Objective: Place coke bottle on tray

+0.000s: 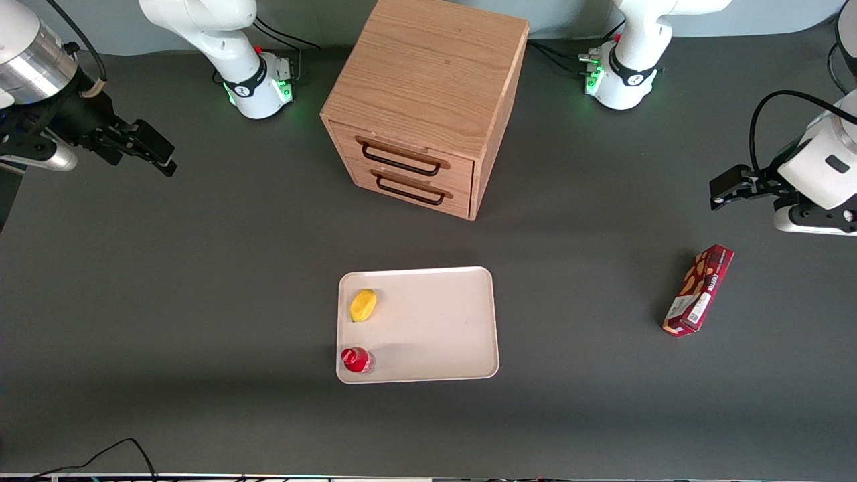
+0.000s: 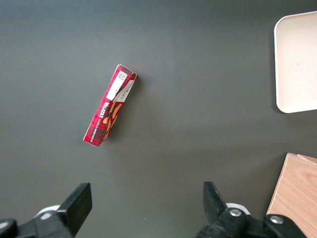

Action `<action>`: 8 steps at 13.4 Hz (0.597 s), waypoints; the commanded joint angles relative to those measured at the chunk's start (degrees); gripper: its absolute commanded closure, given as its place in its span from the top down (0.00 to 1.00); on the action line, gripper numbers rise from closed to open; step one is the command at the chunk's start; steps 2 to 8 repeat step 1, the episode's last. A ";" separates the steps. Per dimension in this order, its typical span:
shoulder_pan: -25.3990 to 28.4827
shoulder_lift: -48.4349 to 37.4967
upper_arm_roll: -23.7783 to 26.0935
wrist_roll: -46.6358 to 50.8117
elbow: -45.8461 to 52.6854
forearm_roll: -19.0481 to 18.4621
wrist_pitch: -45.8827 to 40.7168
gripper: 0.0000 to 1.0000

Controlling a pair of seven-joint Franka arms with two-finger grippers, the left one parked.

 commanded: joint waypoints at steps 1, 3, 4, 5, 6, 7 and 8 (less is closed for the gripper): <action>-1.44 -3.59 -0.27 -2.88 -2.74 2.23 1.21 1.00; -1.44 -3.59 -0.27 -2.88 -2.74 2.23 1.21 1.00; -1.44 -3.59 -0.27 -2.88 -2.74 2.23 1.21 1.00; -1.44 -3.59 -0.27 -2.88 -2.74 2.23 1.21 1.00; -1.44 -3.59 -0.27 -2.88 -2.74 2.23 1.21 1.00; -1.44 -3.59 -0.27 -2.88 -2.74 2.23 1.21 1.00; -1.44 -3.59 -0.27 -2.88 -2.74 2.23 1.21 1.00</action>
